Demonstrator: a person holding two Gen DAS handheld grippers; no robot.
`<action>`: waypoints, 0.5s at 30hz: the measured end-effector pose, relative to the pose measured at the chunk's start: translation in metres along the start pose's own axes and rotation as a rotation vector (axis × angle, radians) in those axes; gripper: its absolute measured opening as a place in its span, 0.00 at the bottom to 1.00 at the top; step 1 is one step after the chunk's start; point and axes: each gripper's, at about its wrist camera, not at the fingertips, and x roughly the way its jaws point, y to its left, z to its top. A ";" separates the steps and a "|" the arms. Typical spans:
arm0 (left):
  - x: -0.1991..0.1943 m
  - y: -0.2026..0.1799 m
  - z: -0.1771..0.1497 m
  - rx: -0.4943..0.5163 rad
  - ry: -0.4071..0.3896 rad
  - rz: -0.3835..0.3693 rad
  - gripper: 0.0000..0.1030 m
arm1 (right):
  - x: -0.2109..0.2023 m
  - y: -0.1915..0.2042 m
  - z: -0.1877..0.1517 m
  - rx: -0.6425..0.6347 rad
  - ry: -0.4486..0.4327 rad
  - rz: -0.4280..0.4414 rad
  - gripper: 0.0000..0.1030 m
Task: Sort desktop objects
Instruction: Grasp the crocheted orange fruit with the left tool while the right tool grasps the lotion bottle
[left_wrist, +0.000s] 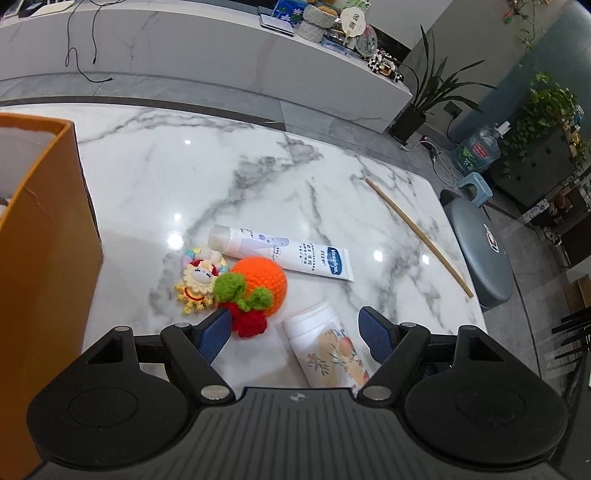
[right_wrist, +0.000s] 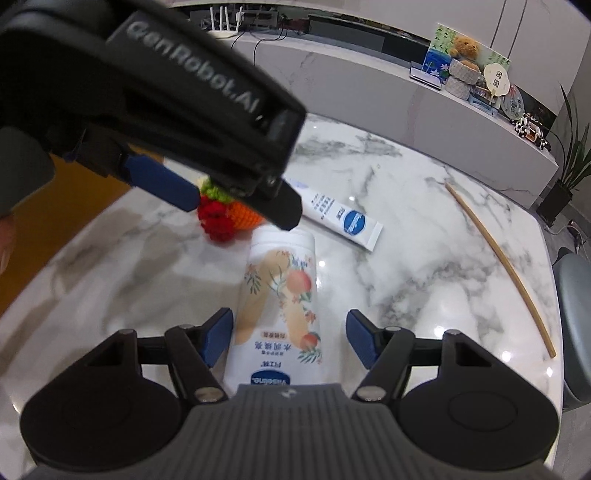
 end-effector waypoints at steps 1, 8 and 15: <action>0.001 0.001 0.000 -0.004 -0.005 0.005 0.87 | -0.001 -0.002 0.000 0.009 0.006 0.011 0.57; 0.009 0.003 -0.001 0.007 -0.018 0.063 0.87 | -0.010 -0.020 -0.010 0.048 0.064 0.024 0.53; 0.015 -0.005 -0.008 0.078 -0.045 0.099 0.87 | -0.023 -0.048 -0.034 0.094 0.066 0.018 0.53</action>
